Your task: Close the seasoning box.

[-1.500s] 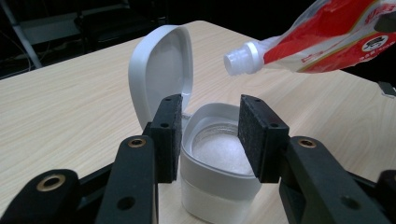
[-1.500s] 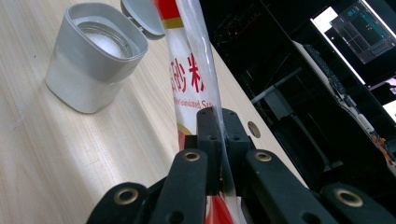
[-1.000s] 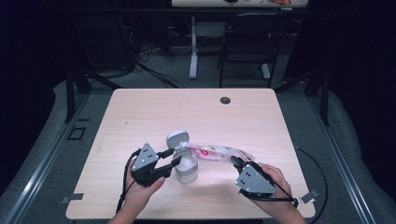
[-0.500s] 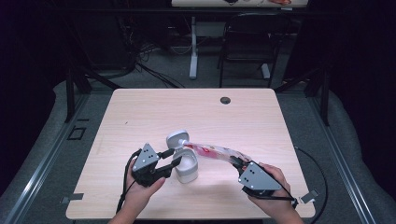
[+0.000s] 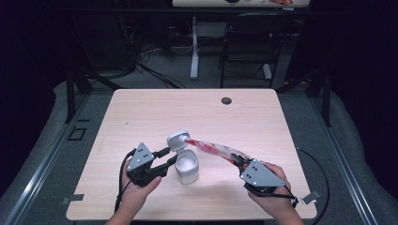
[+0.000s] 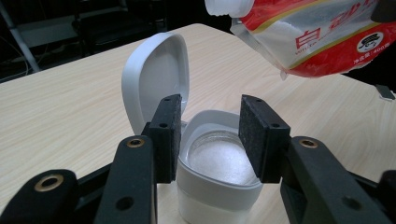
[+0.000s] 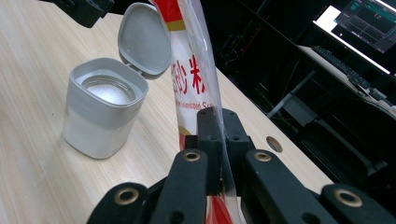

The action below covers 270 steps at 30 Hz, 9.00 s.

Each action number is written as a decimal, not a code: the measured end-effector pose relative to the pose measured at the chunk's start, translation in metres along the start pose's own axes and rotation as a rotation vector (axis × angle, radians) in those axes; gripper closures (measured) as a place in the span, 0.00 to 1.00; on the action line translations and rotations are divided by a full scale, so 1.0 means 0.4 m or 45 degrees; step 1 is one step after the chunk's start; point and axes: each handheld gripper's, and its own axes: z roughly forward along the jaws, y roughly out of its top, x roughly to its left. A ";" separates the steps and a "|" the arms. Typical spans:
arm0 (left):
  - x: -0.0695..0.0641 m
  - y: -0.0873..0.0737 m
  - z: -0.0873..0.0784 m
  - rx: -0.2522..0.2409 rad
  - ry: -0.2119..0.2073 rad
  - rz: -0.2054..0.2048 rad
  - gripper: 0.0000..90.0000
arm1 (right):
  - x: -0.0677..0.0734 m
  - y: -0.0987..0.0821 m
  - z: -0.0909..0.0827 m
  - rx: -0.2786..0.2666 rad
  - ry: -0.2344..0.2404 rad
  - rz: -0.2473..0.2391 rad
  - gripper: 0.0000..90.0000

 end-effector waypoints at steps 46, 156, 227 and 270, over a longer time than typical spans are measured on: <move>-0.039 0.001 0.049 0.030 -0.046 0.032 0.62 | -0.101 -0.130 0.096 0.097 -0.036 0.325 0.99; 0.048 -0.028 -0.011 0.016 0.067 -0.050 0.61 | -0.128 -0.313 0.105 0.315 0.031 0.575 0.57; 0.061 0.003 0.021 0.020 0.034 -0.025 0.99 | -0.086 -0.308 0.007 0.296 -0.014 0.561 0.51; 0.184 -0.153 -0.051 0.196 0.149 -0.187 0.64 | -0.067 -0.336 0.009 0.382 0.012 0.591 0.49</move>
